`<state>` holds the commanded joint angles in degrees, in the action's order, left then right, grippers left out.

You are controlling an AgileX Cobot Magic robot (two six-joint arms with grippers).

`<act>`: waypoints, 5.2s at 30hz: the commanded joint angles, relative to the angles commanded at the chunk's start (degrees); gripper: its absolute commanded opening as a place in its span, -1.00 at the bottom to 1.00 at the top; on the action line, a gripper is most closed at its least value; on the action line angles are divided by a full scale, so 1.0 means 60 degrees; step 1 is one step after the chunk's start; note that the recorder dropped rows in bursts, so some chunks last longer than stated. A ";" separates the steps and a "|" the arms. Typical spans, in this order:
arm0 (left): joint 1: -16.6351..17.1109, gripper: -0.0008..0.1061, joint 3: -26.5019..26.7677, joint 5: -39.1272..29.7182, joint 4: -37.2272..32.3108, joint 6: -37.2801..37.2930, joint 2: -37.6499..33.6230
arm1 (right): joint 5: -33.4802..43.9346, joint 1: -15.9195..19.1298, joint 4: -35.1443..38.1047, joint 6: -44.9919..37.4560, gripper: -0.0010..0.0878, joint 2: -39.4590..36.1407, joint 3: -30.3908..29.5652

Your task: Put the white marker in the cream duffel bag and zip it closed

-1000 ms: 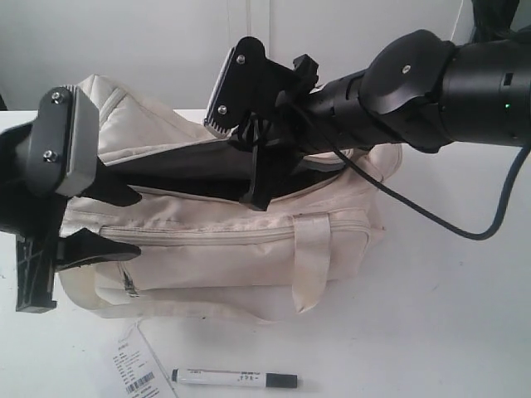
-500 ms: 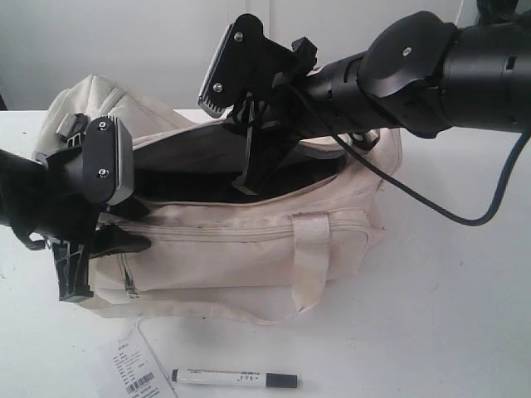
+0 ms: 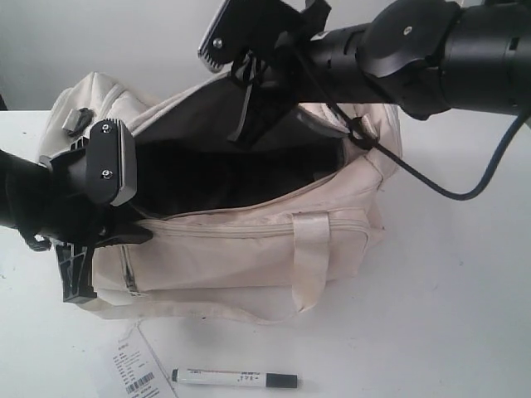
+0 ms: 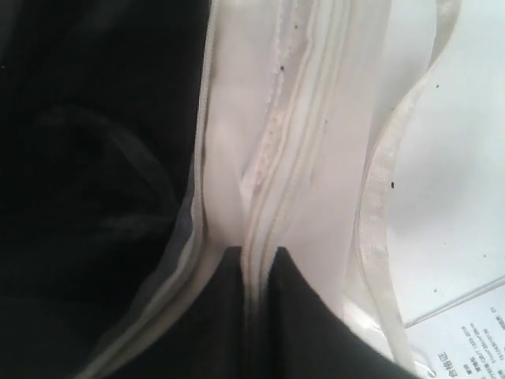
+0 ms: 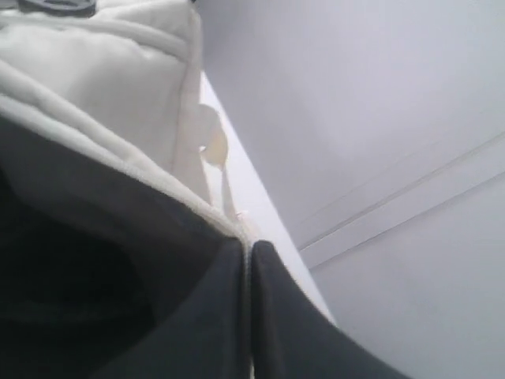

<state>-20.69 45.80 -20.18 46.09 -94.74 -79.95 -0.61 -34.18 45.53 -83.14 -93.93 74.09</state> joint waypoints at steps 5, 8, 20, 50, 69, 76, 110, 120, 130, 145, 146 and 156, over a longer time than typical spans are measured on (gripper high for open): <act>0.0000 -0.99 0.0000 0.0000 0.0000 0.0000 0.0000 | -0.0919 0.0000 0.0000 0.0000 -0.98 0.0000 0.0229; 0.0000 -0.99 0.0000 0.0000 -0.0004 0.0018 0.0000 | -0.1594 0.0000 0.0000 0.0000 -0.98 0.0000 0.0238; 0.0000 -0.99 0.0000 -0.0070 -0.0004 0.0261 0.0000 | -0.3568 0.0000 0.0000 0.0000 -0.98 0.0000 0.0238; 0.0000 0.00 0.0000 -0.0196 0.0005 0.2167 0.0428 | -0.3195 0.0000 0.0000 0.0446 -0.98 0.0000 0.0238; 0.0000 -0.08 0.0000 -0.1864 0.0568 0.2864 0.3054 | -0.3195 0.0000 0.0000 0.0446 -0.98 0.0000 0.0238; 0.0000 -0.99 0.0000 -0.4056 0.0602 0.3655 0.3329 | -0.3195 0.0000 0.0000 0.0446 -0.98 0.0000 0.0238; -0.2630 -0.99 0.1269 -0.5294 -0.3393 0.8681 0.1319 | -0.3198 0.0000 0.0000 0.0630 -0.98 0.0000 0.0238; -0.3445 -0.52 0.1605 -0.5220 -0.4317 0.8726 0.0456 | -0.3198 0.0000 0.0000 0.0630 -0.98 0.0000 0.0238; -0.4746 -0.03 0.1605 -0.3658 -0.4656 0.7776 -0.0164 | -0.3198 0.0000 0.0000 0.0630 -0.98 0.0000 0.0238; -0.5044 -0.11 0.1571 -0.2836 -0.4887 0.7510 -0.1531 | -0.3198 0.0000 0.0000 0.0630 -0.98 0.0000 0.0238; -0.5156 -0.11 0.1547 -0.2707 -0.5043 0.7557 -0.1564 | -0.3198 0.0000 0.0000 0.0630 -0.98 0.0000 0.0238; -0.5462 -0.11 0.0694 -0.1017 -0.5837 0.8519 -0.1819 | -0.3198 0.0000 0.0000 0.0630 -0.98 0.0000 0.0238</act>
<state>-53.47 49.96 -26.29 11.06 -43.63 -90.86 -19.80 -34.18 45.53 -79.36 -93.93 75.52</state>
